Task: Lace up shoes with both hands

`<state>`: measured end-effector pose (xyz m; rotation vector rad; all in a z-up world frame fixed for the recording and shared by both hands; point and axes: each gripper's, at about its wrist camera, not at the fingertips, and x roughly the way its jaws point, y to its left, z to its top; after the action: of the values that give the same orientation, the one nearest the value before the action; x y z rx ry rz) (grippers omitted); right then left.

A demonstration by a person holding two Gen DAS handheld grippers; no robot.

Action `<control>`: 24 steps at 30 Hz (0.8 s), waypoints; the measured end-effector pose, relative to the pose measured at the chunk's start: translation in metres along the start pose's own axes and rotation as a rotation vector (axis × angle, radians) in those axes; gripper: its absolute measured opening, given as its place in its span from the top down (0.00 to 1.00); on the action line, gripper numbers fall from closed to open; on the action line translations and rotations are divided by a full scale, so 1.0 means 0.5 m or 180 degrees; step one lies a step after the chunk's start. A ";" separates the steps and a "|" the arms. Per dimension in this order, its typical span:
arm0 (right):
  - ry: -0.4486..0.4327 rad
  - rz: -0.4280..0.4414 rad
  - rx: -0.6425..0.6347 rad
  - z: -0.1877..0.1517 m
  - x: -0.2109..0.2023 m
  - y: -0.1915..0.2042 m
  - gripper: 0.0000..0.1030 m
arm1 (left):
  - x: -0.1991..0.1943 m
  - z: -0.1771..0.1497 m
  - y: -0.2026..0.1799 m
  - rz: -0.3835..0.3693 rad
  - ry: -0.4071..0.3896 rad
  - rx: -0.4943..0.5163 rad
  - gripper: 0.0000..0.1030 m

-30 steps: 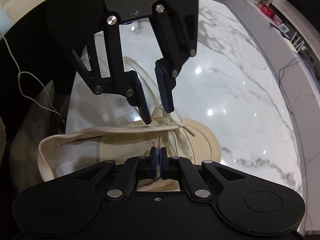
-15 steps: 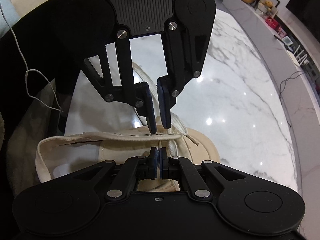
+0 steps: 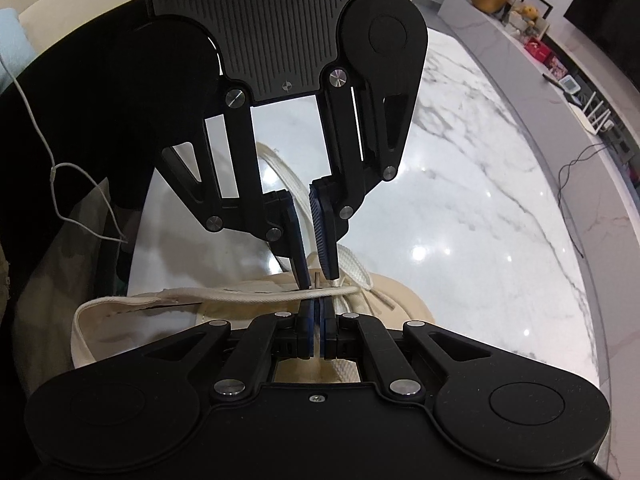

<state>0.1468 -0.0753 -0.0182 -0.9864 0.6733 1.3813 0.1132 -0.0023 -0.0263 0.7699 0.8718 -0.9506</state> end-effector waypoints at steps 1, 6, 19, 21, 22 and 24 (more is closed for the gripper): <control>-0.0001 -0.0003 -0.0001 0.004 0.003 -0.001 0.99 | 0.000 0.001 0.000 -0.0009 0.0007 0.0008 0.96; -0.0006 -0.0013 0.0005 0.011 0.006 0.001 0.99 | 0.006 0.003 -0.008 0.0023 0.0053 0.0119 0.97; -0.0019 -0.0116 0.0334 -0.003 -0.037 0.001 0.87 | -0.025 -0.007 -0.011 0.0155 0.0083 -0.0086 0.98; -0.0007 -0.0159 0.0397 -0.008 -0.049 0.008 0.82 | -0.037 -0.009 -0.012 0.0188 0.0056 -0.0151 0.98; -0.0011 -0.0180 0.0437 -0.011 -0.056 0.013 0.82 | -0.043 -0.010 -0.014 0.0195 0.0046 -0.0171 0.98; -0.0011 -0.0222 0.0516 -0.015 -0.069 0.021 0.82 | -0.059 -0.012 -0.020 0.0230 0.0027 -0.0209 0.99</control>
<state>0.1340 -0.0993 0.0063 -0.8705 0.7298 1.2470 0.0934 0.0093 -0.0047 0.7448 0.8728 -0.8515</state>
